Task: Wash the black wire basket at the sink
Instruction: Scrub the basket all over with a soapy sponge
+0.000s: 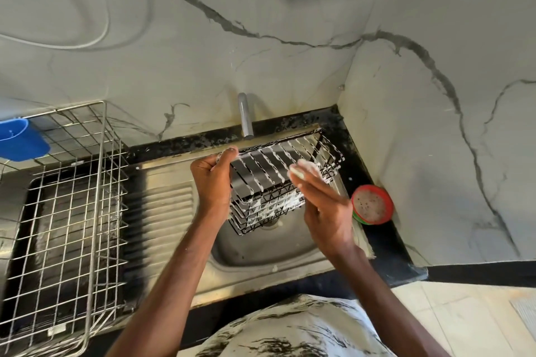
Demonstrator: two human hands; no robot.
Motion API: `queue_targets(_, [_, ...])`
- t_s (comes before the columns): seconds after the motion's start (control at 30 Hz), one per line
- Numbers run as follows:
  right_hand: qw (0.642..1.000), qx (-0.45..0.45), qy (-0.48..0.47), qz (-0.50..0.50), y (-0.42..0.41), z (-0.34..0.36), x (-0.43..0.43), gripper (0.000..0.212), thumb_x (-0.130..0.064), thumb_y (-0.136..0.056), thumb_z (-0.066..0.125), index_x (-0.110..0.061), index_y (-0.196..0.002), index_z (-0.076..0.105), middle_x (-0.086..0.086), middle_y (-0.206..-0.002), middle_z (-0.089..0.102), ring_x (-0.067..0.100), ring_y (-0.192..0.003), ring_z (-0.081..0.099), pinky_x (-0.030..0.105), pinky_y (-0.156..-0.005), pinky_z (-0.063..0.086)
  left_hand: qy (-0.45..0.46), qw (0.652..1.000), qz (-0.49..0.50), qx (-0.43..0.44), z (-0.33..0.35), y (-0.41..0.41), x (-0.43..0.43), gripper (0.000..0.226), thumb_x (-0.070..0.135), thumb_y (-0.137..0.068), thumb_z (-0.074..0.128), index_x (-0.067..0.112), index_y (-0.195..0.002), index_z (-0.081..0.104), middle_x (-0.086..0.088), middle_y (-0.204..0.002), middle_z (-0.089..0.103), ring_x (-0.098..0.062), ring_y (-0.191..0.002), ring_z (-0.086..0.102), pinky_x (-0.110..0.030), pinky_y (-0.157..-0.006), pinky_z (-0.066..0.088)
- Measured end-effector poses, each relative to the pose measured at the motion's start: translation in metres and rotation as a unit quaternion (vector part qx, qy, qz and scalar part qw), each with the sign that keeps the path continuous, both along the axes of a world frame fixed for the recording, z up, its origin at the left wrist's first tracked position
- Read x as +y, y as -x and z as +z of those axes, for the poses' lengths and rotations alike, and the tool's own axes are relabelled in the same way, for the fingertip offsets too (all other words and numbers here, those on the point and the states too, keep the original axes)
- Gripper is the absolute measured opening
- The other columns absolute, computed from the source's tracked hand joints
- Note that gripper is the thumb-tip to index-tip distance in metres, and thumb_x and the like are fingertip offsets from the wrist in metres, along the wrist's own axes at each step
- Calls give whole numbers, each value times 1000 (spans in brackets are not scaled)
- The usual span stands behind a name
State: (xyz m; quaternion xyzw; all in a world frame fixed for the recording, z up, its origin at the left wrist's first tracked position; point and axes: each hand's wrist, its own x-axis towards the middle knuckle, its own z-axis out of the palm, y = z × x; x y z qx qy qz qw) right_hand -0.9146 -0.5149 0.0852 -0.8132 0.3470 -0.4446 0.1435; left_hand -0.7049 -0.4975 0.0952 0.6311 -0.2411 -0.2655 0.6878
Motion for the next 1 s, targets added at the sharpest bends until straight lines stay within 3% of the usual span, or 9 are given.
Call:
queue_targets(0.17, [999,-26,23,39,-10,4,7,33,19,-90,62,0,-115,75,15,-126,70,23,-122,66,25,-90,59,-27,996,25,79,-1,4,1,36,8,-90,76,4,-59,58,1,-49,36,-14,-48,30,-67,-95,48])
queue_targets(0.23, [996,-21,43,72,-19,5,9,32,18,-93,58,1,-116,74,16,-127,69,26,-123,65,35,-95,59,-22,995,4,92,2,8,1,39,6,-91,74,15,-54,65,7,-46,43,-14,-44,39,-61,-96,49])
queue_targets(0.3, [995,-5,61,80,-19,5,2,33,15,-97,52,0,-116,75,14,-126,70,28,-122,66,39,-97,58,-21,996,-22,83,5,11,0,43,7,-91,73,16,-51,63,8,-46,41,-15,-45,37,-41,-76,50])
queue_targets(0.4, [997,-1,60,38,2,5,-27,40,16,-98,43,-2,-112,76,13,-122,71,25,-117,68,35,-93,60,-16,998,-22,63,5,8,1,30,7,-91,73,-8,-68,60,1,-48,32,-14,-44,27,-25,-46,34])
queue_targets(0.47, [999,-1,38,-3,20,3,-43,47,23,-86,46,-1,-114,75,14,-124,70,23,-118,68,33,-93,60,-26,997,-20,67,3,8,1,31,7,-92,73,-6,-66,61,1,-46,35,-11,-37,28,-21,-37,28])
queue_targets(0.6, [996,16,-9,-83,46,-17,-64,48,25,-86,54,-4,-121,73,10,-130,68,19,-125,64,36,-106,52,-47,994,-22,95,-1,10,3,45,10,-92,74,17,-49,61,9,-41,40,-7,-33,30,-20,-36,27])
queue_targets(0.77, [987,-29,-23,-157,36,-16,-65,41,19,-91,55,-4,-120,73,9,-129,68,23,-123,65,43,-88,62,-49,992,-4,118,-4,10,3,35,10,-90,75,9,-58,61,9,-41,40,-8,-33,31,-23,-36,26])
queue_targets(0.87, [995,-22,21,-99,14,-2,-34,48,25,-87,52,-4,-118,74,10,-129,69,23,-125,64,35,-91,60,-37,994,-10,104,-2,2,2,33,16,-85,80,10,-57,63,3,-47,44,-12,-34,34,-24,-37,29])
queue_targets(1.0, [999,-3,30,-36,7,3,-33,35,14,-97,52,-4,-118,73,10,-128,69,23,-125,64,47,-111,47,-31,997,-36,67,1,-5,1,36,9,-88,77,10,-54,65,2,-45,41,-10,-36,33,-20,-40,31])
